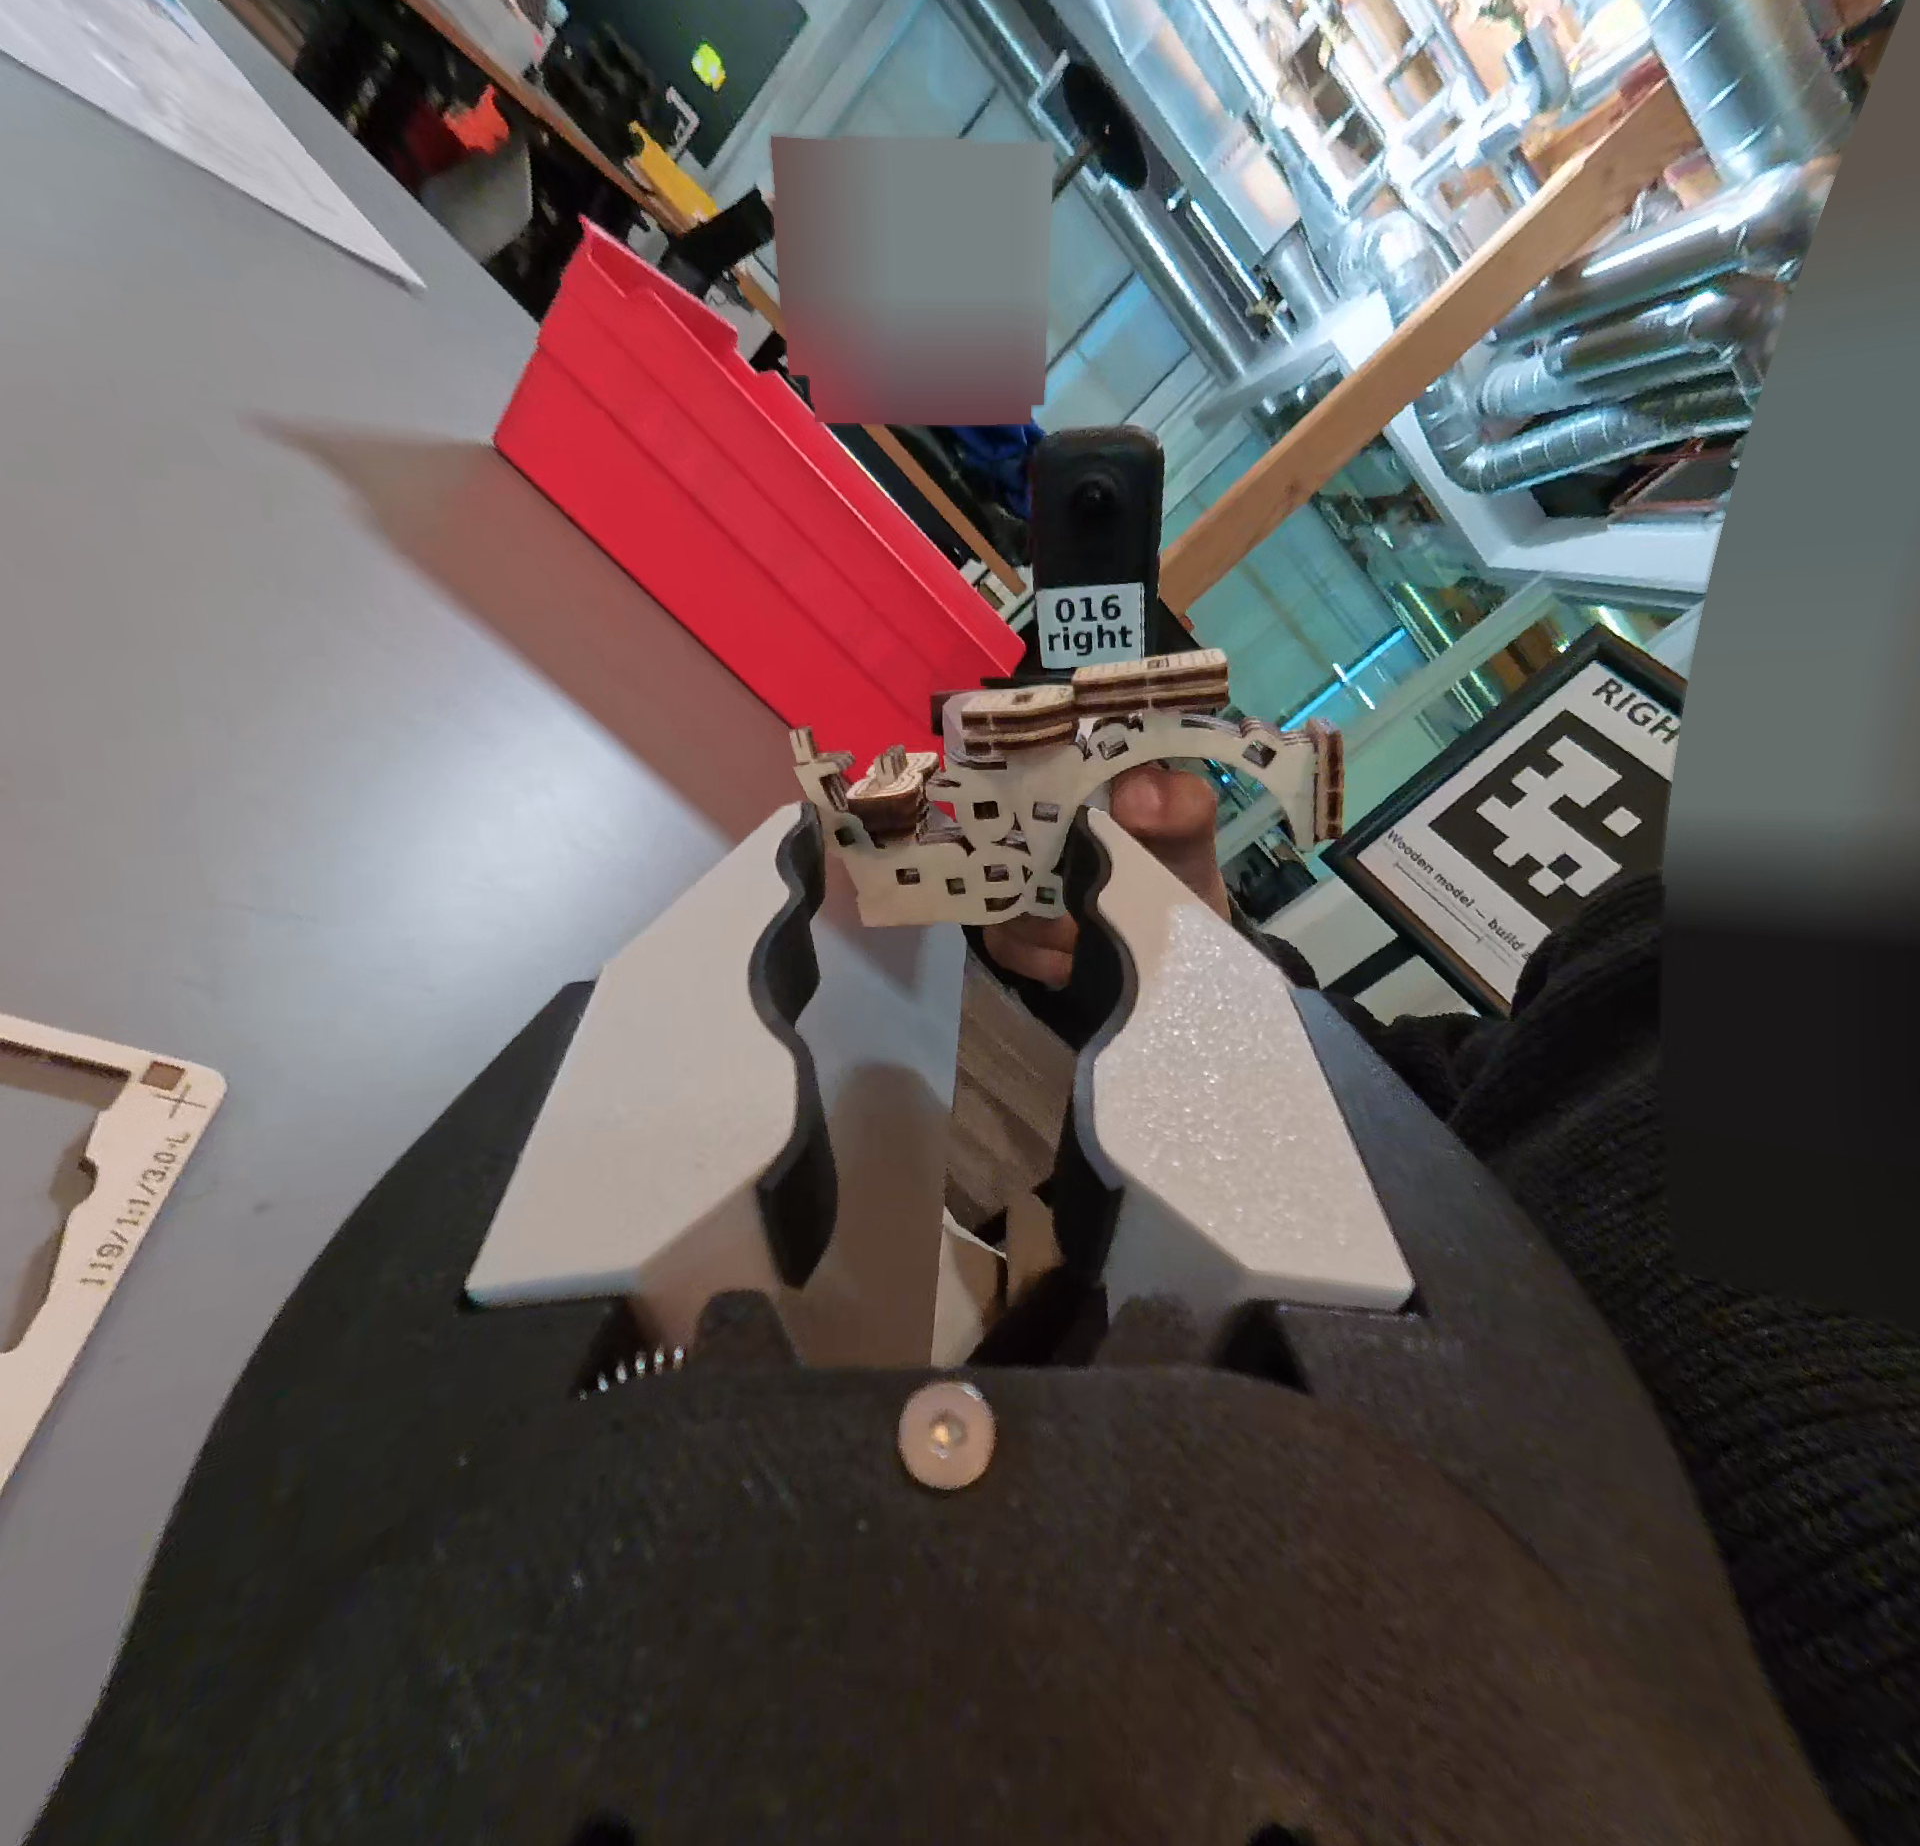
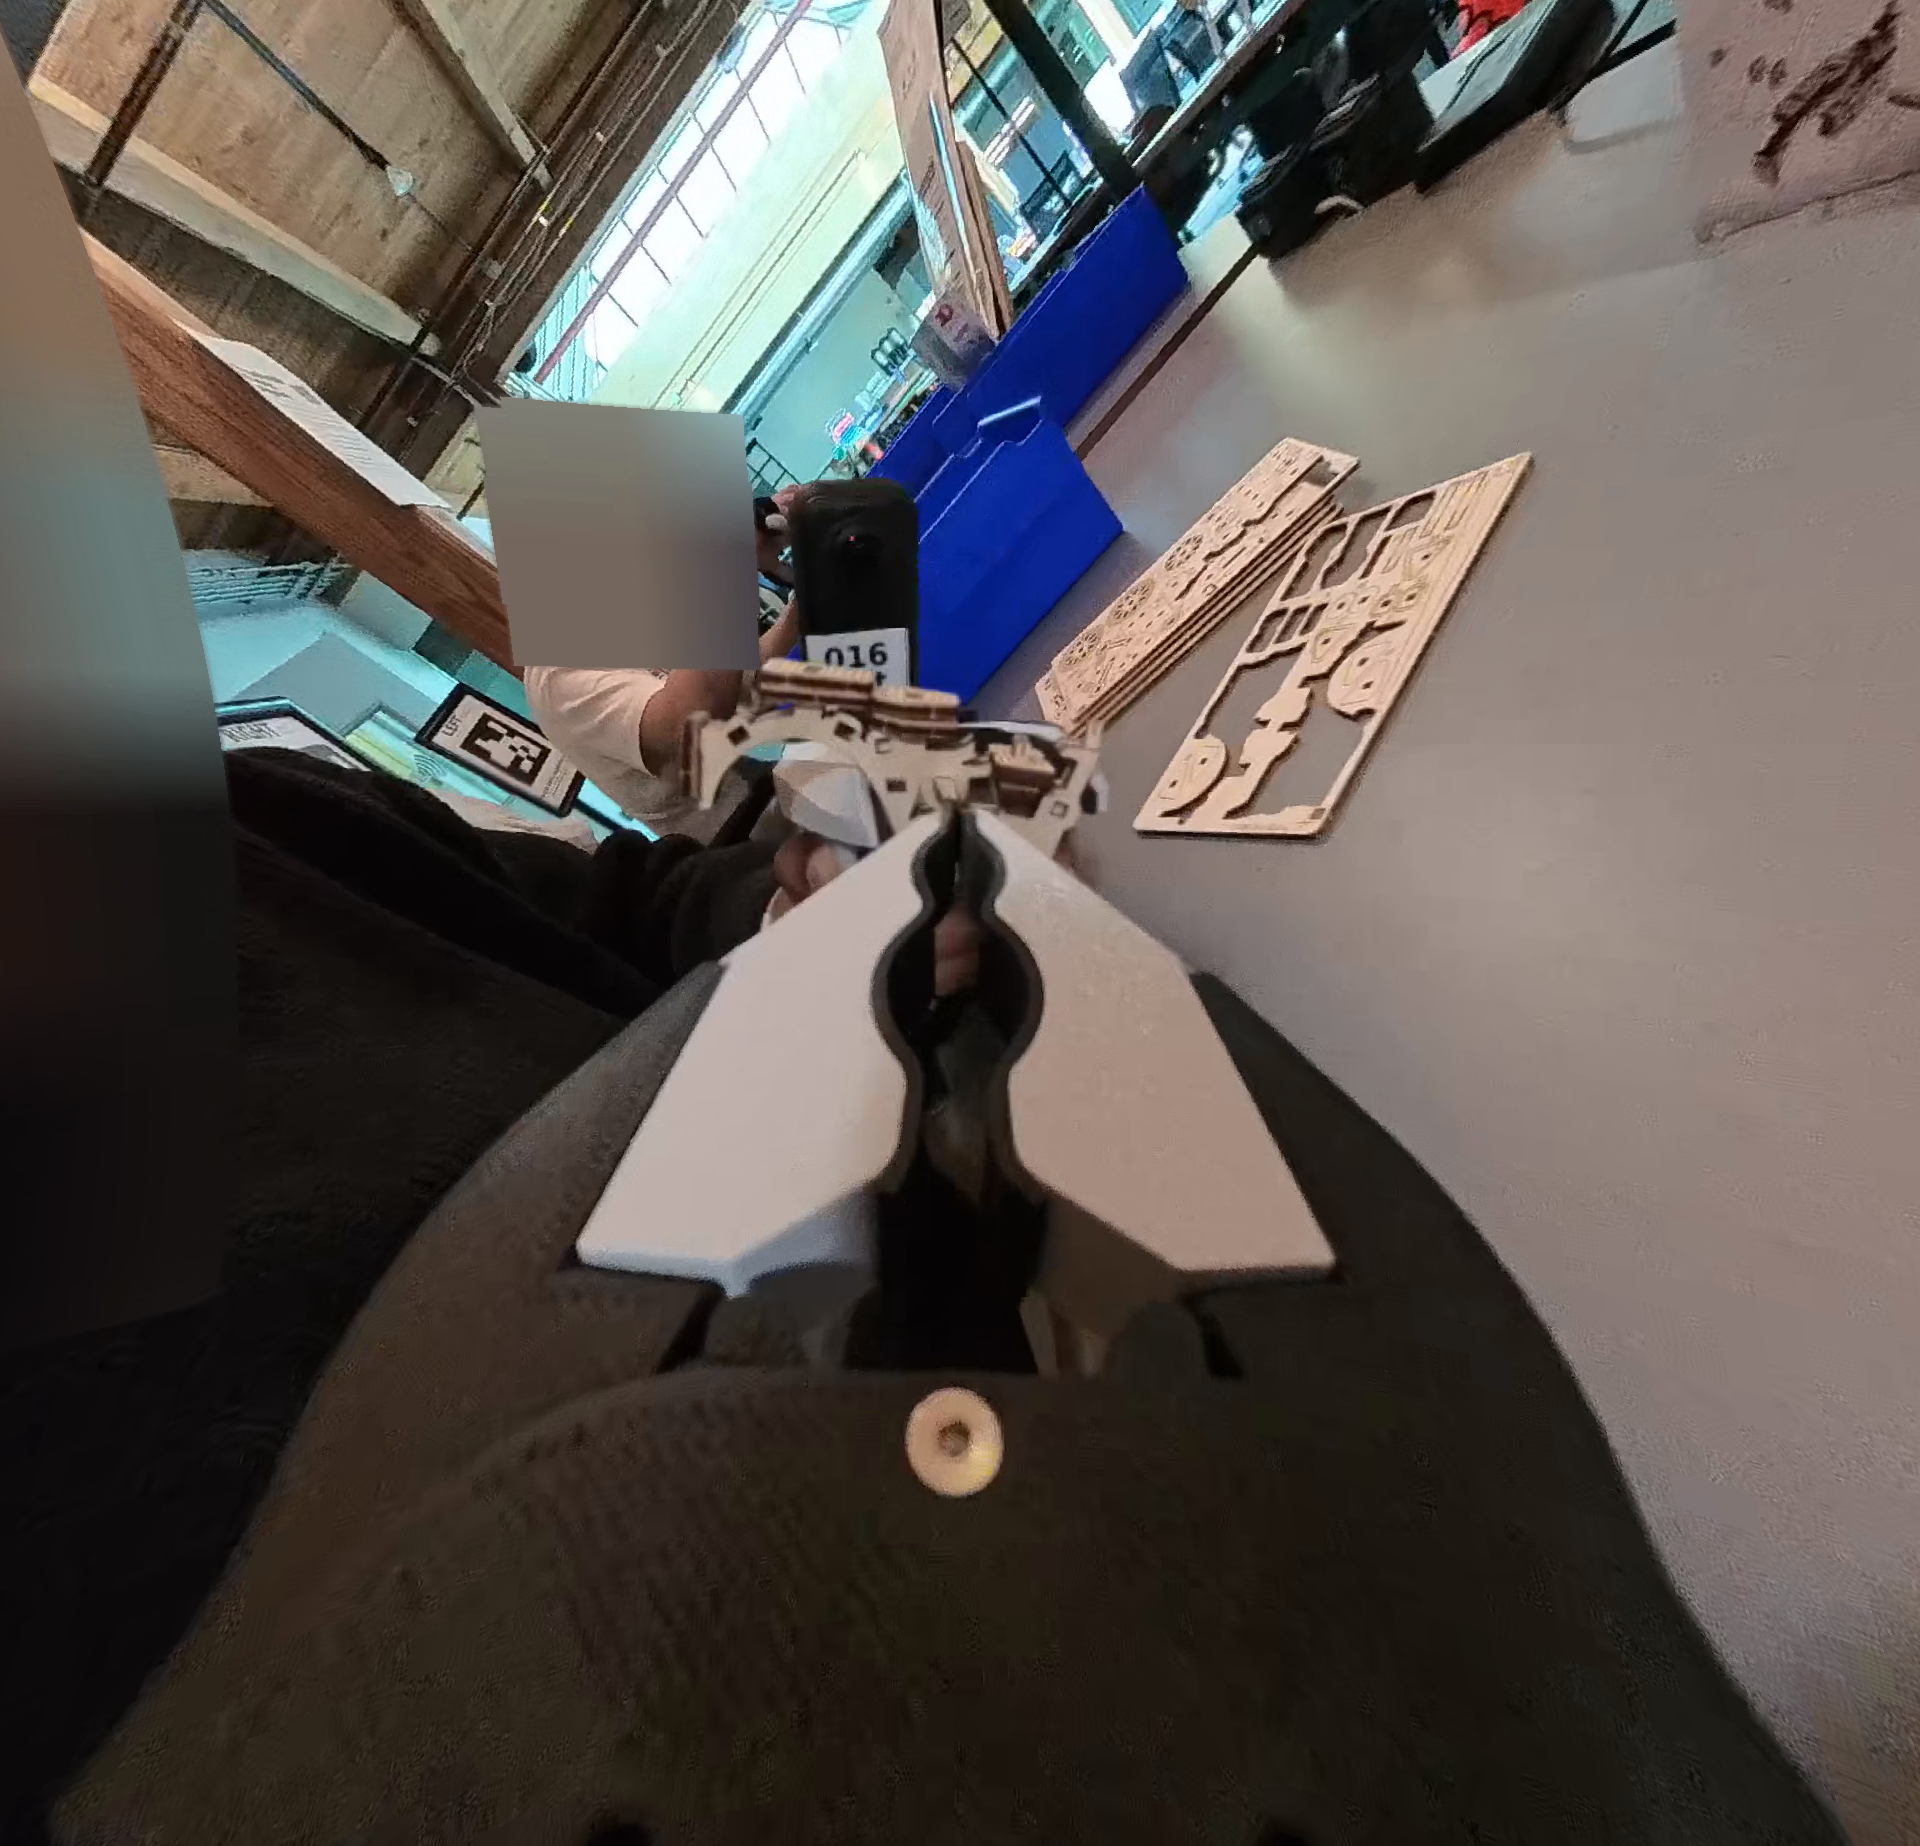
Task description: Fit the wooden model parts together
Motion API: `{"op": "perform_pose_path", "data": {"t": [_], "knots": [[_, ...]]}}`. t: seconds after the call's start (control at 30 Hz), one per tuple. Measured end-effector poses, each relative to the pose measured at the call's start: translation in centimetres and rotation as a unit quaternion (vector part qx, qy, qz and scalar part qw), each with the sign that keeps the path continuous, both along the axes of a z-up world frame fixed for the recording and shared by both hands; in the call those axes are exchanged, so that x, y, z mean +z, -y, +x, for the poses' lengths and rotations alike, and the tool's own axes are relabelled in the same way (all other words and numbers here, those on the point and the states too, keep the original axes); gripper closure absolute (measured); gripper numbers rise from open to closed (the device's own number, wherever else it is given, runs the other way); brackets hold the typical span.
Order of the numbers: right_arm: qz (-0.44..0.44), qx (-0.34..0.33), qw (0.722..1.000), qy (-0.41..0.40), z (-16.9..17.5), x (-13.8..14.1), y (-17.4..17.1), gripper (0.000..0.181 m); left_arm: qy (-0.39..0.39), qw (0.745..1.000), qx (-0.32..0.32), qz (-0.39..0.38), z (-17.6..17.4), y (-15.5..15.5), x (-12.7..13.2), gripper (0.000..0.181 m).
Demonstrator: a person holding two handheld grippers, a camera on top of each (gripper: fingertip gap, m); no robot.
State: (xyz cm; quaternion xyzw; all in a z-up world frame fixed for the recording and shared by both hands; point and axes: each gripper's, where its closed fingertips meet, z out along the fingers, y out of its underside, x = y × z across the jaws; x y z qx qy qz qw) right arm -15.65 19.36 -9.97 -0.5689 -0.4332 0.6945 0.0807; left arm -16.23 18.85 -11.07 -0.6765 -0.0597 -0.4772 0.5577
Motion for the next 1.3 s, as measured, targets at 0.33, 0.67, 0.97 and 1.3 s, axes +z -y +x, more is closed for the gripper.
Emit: {"op": "perform_pose_path", "data": {"t": [0.33, 0.67, 0.97, 1.3], "knots": [[-0.013, -0.004, 1.0, -0.004, 0.3, 0.2, -0.7, 0.181, 0.0, 1.0, 0.002, -0.001, -0.3, 0.0, 0.0, 0.136], [-0.016, -0.016, 1.0, -0.005, 1.0, 0.2, -1.9, 0.181, -0.027, 1.0, 0.009, -0.008, -0.1, -0.3, -0.4, 0.136], [-0.039, 0.008, 0.999, -0.002, 0.4, -0.4, -0.6, 0.181, -0.062, 0.998, 0.018, -0.012, -0.5, -0.1, -0.6, 0.136], [-0.049, -0.007, 0.999, -0.011, 0.4, -0.1, -1.5, 0.181, -0.059, 0.998, 0.016, 0.005, -0.6, 0.5, 0.3, 0.137]]}}
